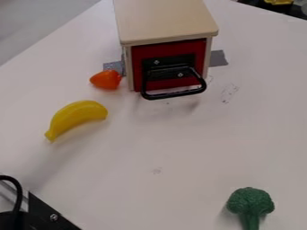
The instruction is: Close the drawer
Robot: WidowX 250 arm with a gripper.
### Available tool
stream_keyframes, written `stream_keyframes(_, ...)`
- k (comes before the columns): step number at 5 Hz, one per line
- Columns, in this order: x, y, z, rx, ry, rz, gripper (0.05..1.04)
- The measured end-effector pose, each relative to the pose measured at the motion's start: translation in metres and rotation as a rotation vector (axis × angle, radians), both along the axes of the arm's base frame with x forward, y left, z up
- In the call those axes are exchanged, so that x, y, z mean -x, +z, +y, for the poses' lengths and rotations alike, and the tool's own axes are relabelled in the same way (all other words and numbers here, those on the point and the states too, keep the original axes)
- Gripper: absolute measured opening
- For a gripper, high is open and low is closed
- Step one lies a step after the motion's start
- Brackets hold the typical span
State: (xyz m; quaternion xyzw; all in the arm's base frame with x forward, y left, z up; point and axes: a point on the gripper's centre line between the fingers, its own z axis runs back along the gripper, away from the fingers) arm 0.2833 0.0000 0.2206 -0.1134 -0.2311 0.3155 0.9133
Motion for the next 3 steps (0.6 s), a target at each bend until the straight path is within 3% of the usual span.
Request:
stream_keyframes(1,0.0,-0.0082,-0.0037,0.032,-0.022,0.026,0.999)
stream_keyframes(2,0.0053,-0.0163,-0.0063,0.023,-0.058,0.092,0.999)
stream_keyframes(3,0.0057,-0.0165,-0.0067,0.022,-0.061,0.095,0.999)
